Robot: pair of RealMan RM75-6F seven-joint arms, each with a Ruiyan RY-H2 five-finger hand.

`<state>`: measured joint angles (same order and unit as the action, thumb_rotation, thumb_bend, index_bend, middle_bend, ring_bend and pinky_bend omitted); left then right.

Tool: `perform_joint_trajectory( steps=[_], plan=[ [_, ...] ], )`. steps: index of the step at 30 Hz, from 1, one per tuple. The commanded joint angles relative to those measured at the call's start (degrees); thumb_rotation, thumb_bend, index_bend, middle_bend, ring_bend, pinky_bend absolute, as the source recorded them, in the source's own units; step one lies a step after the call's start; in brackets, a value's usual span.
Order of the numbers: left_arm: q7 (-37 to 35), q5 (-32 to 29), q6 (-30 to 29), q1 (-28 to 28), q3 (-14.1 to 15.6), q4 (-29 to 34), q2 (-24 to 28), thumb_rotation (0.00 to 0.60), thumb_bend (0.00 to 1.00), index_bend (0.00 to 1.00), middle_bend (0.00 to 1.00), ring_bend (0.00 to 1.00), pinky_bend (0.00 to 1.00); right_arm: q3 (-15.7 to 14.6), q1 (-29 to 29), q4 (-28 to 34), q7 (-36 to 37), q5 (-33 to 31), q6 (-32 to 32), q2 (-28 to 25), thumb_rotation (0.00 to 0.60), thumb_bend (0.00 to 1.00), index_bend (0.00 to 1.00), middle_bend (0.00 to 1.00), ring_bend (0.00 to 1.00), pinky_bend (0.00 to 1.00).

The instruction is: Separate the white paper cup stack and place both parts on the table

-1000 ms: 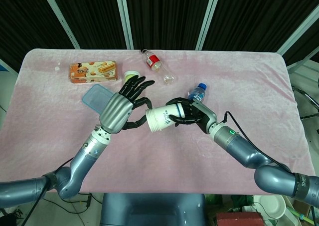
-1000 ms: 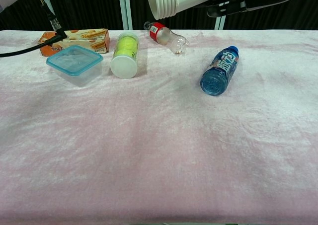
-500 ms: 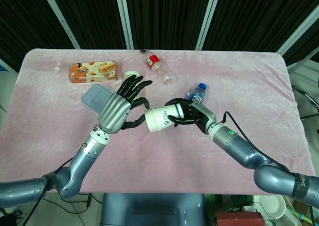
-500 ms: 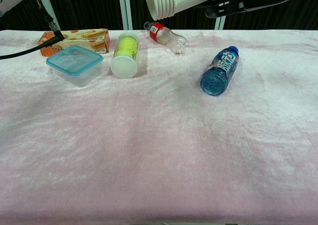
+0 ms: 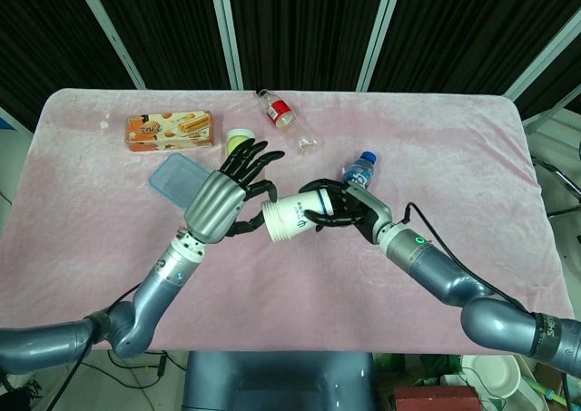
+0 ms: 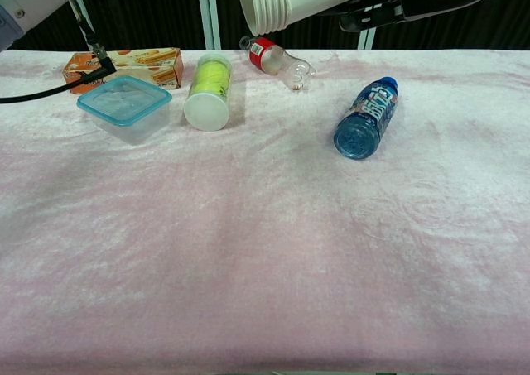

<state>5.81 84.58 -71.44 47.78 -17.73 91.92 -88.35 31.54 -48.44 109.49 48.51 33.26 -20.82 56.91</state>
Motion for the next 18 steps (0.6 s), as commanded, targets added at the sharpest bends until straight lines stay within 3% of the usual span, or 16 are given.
perform_joint_trajectory(
  steps=[1, 13, 18],
  plan=[
    [0.2, 0.2, -0.3, 0.0, 0.2, -0.3, -0.3, 0.600, 0.52, 0.59, 0.17, 0.00, 0.01, 0.0, 0.1, -0.1, -0.2, -0.1, 0.1, 0.0, 0.600, 0.44, 0.59, 0.51, 0.57, 0.52],
    [0.7, -0.6, -0.6, 0.5, -0.3, -1.0, -1.4, 0.600, 0.60, 0.66, 0.21, 0.00, 0.03, 0.9, 0.9, -0.4, -0.2, -0.3, 1.9, -0.4, 0.600, 0.44, 0.59, 0.51, 0.57, 0.52],
    [0.6, -0.6, -0.7, 0.6, -0.2, -1.6, -1.8, 0.600, 0.62, 0.66, 0.21, 0.00, 0.04, 0.9, 1.1, -0.4, -0.8, -0.1, 2.1, -0.8, 0.600, 0.50, 0.66, 0.56, 0.62, 0.56]
  ],
)
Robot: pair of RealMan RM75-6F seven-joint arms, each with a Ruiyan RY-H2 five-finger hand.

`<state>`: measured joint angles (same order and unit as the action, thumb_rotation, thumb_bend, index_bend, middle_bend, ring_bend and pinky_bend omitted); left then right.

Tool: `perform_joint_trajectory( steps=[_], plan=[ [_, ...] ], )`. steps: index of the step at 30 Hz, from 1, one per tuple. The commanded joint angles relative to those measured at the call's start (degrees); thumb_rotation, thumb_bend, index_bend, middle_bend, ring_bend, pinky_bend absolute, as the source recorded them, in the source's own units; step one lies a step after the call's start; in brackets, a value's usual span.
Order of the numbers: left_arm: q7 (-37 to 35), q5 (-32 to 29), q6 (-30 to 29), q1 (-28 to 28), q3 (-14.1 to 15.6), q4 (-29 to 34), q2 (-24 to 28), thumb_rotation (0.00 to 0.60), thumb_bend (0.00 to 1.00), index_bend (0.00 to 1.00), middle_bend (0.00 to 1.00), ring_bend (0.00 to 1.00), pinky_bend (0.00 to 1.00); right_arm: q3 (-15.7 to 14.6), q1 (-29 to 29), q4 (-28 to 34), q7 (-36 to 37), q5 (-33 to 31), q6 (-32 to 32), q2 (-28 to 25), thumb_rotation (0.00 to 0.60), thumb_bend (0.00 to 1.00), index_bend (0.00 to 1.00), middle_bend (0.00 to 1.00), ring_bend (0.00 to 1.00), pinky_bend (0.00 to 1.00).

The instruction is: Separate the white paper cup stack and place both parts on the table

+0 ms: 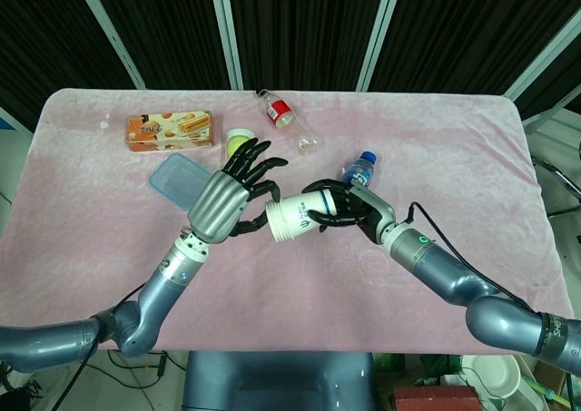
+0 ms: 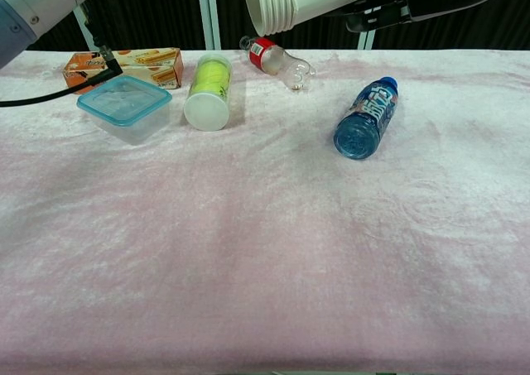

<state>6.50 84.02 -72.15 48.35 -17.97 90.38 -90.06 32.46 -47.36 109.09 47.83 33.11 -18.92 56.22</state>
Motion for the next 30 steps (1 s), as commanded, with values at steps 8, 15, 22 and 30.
perform_joint_trajectory(
  steps=[8, 15, 22, 30],
  plan=[
    [-0.4, -0.1, -0.2, 0.0, 0.0, -0.7, -0.1, 0.600, 0.62, 0.66, 0.22, 0.00, 0.04, -1.0, -0.5, 0.0, -0.8, -1.3, 0.3, -1.0, 0.600, 0.61, 0.76, 0.66, 0.73, 0.66],
    [-0.9, 0.0, -0.7, -0.2, 0.1, -0.9, 0.0, 0.600, 0.62, 0.66, 0.22, 0.00, 0.04, -2.0, -1.0, -0.1, -1.4, -2.6, -0.4, -1.7, 0.600, 0.64, 0.80, 0.69, 0.76, 0.69],
    [-1.4, 0.0, -0.9, -0.5, 0.2, -1.1, 0.3, 0.600, 0.63, 0.67, 0.22, 0.00, 0.04, -2.5, -0.9, -0.3, -1.7, -3.5, -1.0, -2.1, 0.600, 0.64, 0.81, 0.69, 0.77, 0.69],
    [-1.9, -0.3, -1.2, -1.0, 0.4, -1.5, 0.9, 0.600, 0.63, 0.67, 0.22, 0.00, 0.04, -1.9, 0.4, -0.4, -1.6, -3.1, -1.0, -2.5, 0.600, 0.65, 0.82, 0.70, 0.78, 0.70]
  ],
)
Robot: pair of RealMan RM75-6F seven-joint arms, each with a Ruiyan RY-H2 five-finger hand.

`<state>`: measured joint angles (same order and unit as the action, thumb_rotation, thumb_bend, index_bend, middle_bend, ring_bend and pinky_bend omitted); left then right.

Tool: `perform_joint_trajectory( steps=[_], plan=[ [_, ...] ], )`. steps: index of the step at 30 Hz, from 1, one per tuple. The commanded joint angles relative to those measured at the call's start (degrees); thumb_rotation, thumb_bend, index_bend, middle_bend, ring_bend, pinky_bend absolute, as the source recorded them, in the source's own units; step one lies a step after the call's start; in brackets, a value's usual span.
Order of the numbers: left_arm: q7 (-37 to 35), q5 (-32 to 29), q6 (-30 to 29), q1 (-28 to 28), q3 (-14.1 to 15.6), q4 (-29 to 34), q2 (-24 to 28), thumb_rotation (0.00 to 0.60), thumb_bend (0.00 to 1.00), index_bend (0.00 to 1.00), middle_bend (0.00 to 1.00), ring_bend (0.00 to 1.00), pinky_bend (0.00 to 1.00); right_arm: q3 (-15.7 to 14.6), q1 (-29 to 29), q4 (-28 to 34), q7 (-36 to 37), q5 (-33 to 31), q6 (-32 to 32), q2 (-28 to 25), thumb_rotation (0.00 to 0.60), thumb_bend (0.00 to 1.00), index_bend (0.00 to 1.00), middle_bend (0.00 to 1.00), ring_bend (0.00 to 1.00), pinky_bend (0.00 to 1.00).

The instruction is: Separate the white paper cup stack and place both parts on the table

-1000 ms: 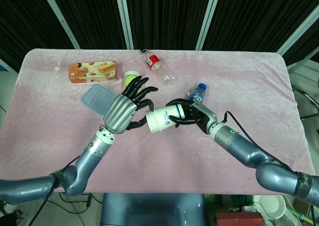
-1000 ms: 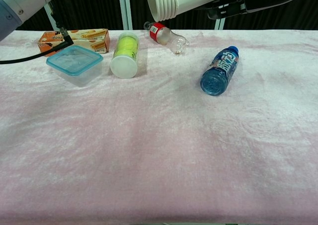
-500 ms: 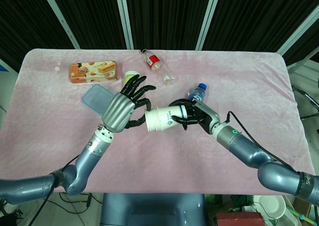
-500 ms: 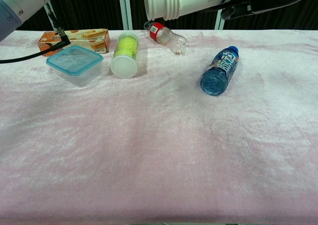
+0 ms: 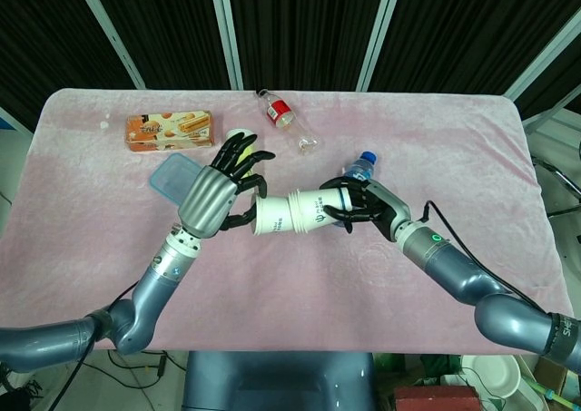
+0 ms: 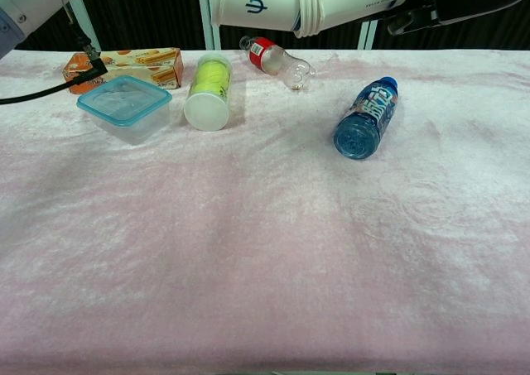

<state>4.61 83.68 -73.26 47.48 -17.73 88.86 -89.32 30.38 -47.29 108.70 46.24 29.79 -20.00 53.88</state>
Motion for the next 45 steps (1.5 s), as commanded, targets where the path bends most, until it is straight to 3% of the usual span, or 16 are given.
perform_joint_trajectory(
  steps=[1, 7, 12, 13, 15, 20, 23, 28, 35, 42, 45],
  plan=[
    [-0.1, 0.2, -0.2, -0.3, 0.3, 0.0, 0.4, 0.600, 0.63, 0.67, 0.22, 0.00, 0.04, 0.3, 0.6, 0.1, 0.0, 0.4, 0.1, -0.3, 0.600, 0.65, 0.82, 0.70, 0.78, 0.70],
    [-0.3, 1.0, -1.2, -2.5, 1.7, 1.2, 3.9, 0.600, 0.63, 0.66, 0.22, 0.00, 0.04, -0.4, 2.5, -0.7, -1.9, 2.9, -1.2, -1.1, 0.600, 0.65, 0.83, 0.70, 0.78, 0.70],
    [2.3, -0.4, 0.2, -5.1, 3.2, 4.8, 10.3, 0.600, 0.63, 0.66, 0.22, 0.00, 0.04, -4.5, 3.4, -1.0, -9.7, 8.4, -6.9, -1.4, 0.600, 0.65, 0.83, 0.70, 0.78, 0.70],
    [6.6, -3.2, 3.3, -6.0, 4.6, 6.3, 14.5, 0.600, 0.63, 0.66, 0.22, 0.00, 0.04, -7.3, 3.7, -1.4, -15.1, 11.9, -9.8, -1.9, 0.600, 0.65, 0.83, 0.70, 0.78, 0.70],
    [10.8, -6.8, 6.7, -6.4, 5.2, 10.2, 18.7, 0.600, 0.63, 0.66, 0.22, 0.00, 0.04, -9.5, 4.1, -1.1, -19.7, 14.3, -13.8, -1.3, 0.600, 0.65, 0.83, 0.70, 0.78, 0.70],
    [20.6, -18.6, 13.9, -6.2, 6.9, 16.7, 26.2, 0.600, 0.63, 0.66, 0.21, 0.00, 0.04, -16.9, 4.7, -1.7, -37.5, 19.6, -26.9, 2.3, 0.600, 0.65, 0.83, 0.69, 0.77, 0.70],
    [26.4, -24.4, 15.5, -5.6, 8.3, 17.9, 28.2, 0.600, 0.63, 0.65, 0.20, 0.00, 0.03, -19.9, 5.6, -2.1, -46.3, 22.8, -33.7, 5.6, 0.600, 0.65, 0.83, 0.69, 0.76, 0.69],
    [34.0, -32.6, 16.1, -4.7, 10.9, 19.5, 29.7, 0.600, 0.63, 0.64, 0.20, 0.00, 0.03, -24.8, 6.8, -3.5, -60.1, 30.2, -41.1, 10.0, 0.600, 0.65, 0.83, 0.67, 0.75, 0.67],
    [36.2, -36.4, 15.0, -4.9, 13.1, 18.9, 28.4, 0.600, 0.62, 0.63, 0.20, 0.00, 0.01, -28.7, 9.8, -6.4, -69.1, 37.1, -47.6, 16.4, 0.600, 0.65, 0.83, 0.66, 0.74, 0.67],
    [32.7, -34.2, 15.2, -6.0, 14.5, 13.0, 23.4, 0.600, 0.62, 0.62, 0.20, 0.00, 0.00, -31.5, 10.4, -10.3, -74.6, 39.1, -45.3, 21.8, 0.600, 0.65, 0.83, 0.66, 0.73, 0.66],
    [32.1, -33.5, 15.3, -6.1, 14.9, 10.0, 21.5, 0.600, 0.61, 0.62, 0.19, 0.00, 0.00, -31.0, 10.4, -11.6, -73.9, 37.9, -43.7, 23.4, 0.600, 0.65, 0.83, 0.66, 0.73, 0.66]
  ],
)
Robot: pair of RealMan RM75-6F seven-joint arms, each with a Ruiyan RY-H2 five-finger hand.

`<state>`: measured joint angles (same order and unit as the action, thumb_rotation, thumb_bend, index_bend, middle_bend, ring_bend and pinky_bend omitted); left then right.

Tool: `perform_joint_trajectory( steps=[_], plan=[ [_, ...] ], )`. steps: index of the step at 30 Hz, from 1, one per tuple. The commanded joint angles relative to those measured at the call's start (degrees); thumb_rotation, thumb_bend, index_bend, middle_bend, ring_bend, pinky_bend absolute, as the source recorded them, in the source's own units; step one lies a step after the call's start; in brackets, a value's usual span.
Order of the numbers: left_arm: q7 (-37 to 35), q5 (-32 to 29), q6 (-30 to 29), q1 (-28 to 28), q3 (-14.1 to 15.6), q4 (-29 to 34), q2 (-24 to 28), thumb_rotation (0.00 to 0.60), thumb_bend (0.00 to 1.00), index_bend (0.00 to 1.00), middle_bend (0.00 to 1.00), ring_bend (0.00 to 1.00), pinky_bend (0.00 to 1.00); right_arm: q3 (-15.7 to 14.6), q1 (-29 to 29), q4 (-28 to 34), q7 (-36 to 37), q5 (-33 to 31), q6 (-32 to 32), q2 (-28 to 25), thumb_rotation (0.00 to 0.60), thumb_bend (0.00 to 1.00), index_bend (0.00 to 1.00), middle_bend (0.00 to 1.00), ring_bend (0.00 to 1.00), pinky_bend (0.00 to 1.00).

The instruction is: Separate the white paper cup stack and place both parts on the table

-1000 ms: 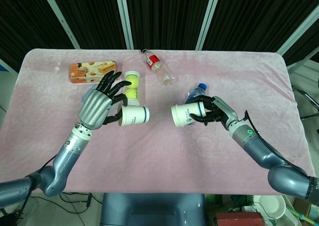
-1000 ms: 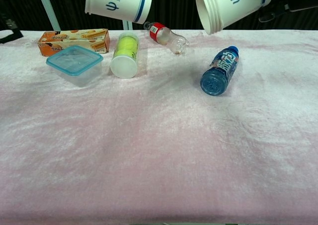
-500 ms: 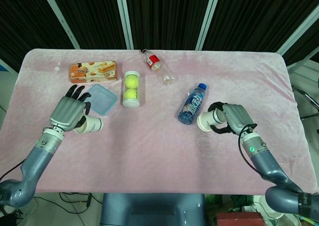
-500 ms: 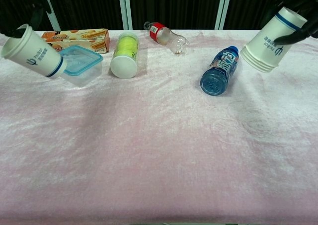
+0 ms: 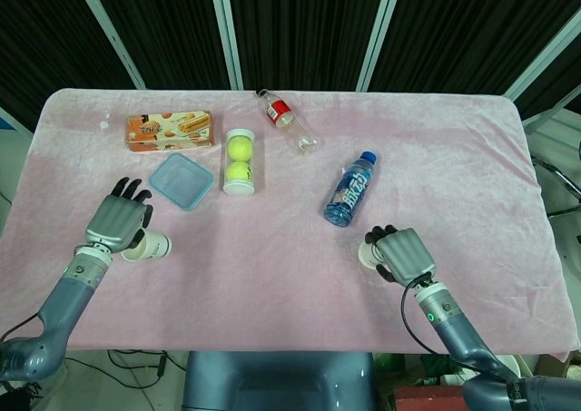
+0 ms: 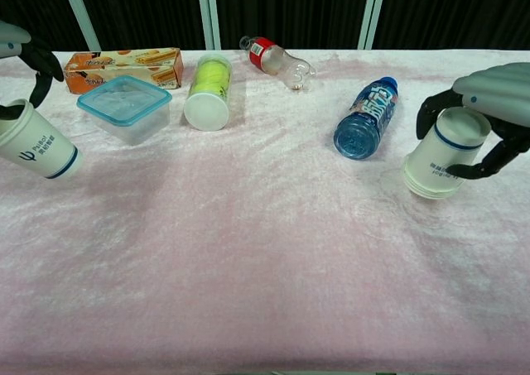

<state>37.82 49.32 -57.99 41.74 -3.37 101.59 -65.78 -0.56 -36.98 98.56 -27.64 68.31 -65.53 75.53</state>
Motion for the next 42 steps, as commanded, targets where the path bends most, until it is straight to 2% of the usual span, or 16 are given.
perform_joint_trajectory(
  steps=[1, 10, 16, 19, 22, 27, 30, 36, 42],
  plan=[
    [-1.3, 1.0, 0.1, -0.4, 0.6, -3.3, -2.5, 0.600, 0.60, 0.62, 0.19, 0.00, 0.00, 0.1, 0.1, -1.5, 0.5, -1.1, 2.6, 1.9, 0.600, 0.65, 0.83, 0.65, 0.73, 0.66],
    [-5.1, 2.3, 1.1, -0.9, 0.3, -7.3, -5.4, 0.600, 0.58, 0.60, 0.19, 0.00, 0.00, 1.0, -0.1, -1.5, 1.1, -2.2, 5.7, 1.1, 0.600, 0.65, 0.83, 0.62, 0.71, 0.64],
    [-3.3, 1.7, 2.3, -0.2, 1.0, -9.5, -6.8, 0.600, 0.56, 0.56, 0.18, 0.00, 0.00, 1.1, -0.7, -1.0, 0.1, -4.5, 8.4, 0.0, 0.600, 0.61, 0.78, 0.51, 0.64, 0.58],
    [-2.2, 1.2, 2.5, 0.2, 1.3, -10.0, -7.4, 0.600, 0.55, 0.55, 0.17, 0.00, 0.00, 1.0, -0.8, -0.7, -1.1, -5.3, 8.8, -0.1, 0.600, 0.58, 0.72, 0.44, 0.61, 0.56],
    [-1.7, 1.1, 2.1, 0.3, 1.2, -10.3, -8.0, 0.600, 0.54, 0.52, 0.17, 0.00, 0.00, 1.1, -0.8, -0.5, -1.5, -5.7, 8.8, -0.2, 0.600, 0.53, 0.62, 0.35, 0.55, 0.51],
    [-0.2, 0.1, 2.3, 1.0, 1.1, -10.0, -8.2, 0.600, 0.48, 0.46, 0.15, 0.00, 0.00, 0.6, -1.1, 0.4, -2.7, -6.9, 10.4, -1.0, 0.600, 0.40, 0.34, 0.15, 0.40, 0.38],
    [1.3, -1.3, 2.8, 1.6, 1.4, -9.5, -8.3, 0.600, 0.44, 0.43, 0.14, 0.00, 0.00, 0.3, -1.7, 1.4, -3.8, -8.3, 11.7, -1.8, 0.600, 0.36, 0.24, 0.08, 0.36, 0.34],
    [2.6, -1.8, 2.0, 2.4, 1.1, -9.0, -8.9, 0.600, 0.38, 0.38, 0.13, 0.00, 0.00, 0.5, -2.0, 3.7, -4.7, -9.5, 11.6, -3.7, 0.600, 0.29, 0.18, 0.02, 0.31, 0.29],
    [-0.5, 0.4, -0.3, 1.6, -0.4, -5.2, -5.7, 0.600, 0.32, 0.31, 0.09, 0.00, 0.00, 0.9, -0.6, 7.0, -2.4, -8.3, 9.3, -7.0, 0.600, 0.15, 0.09, 0.00, 0.24, 0.25]
  ],
)
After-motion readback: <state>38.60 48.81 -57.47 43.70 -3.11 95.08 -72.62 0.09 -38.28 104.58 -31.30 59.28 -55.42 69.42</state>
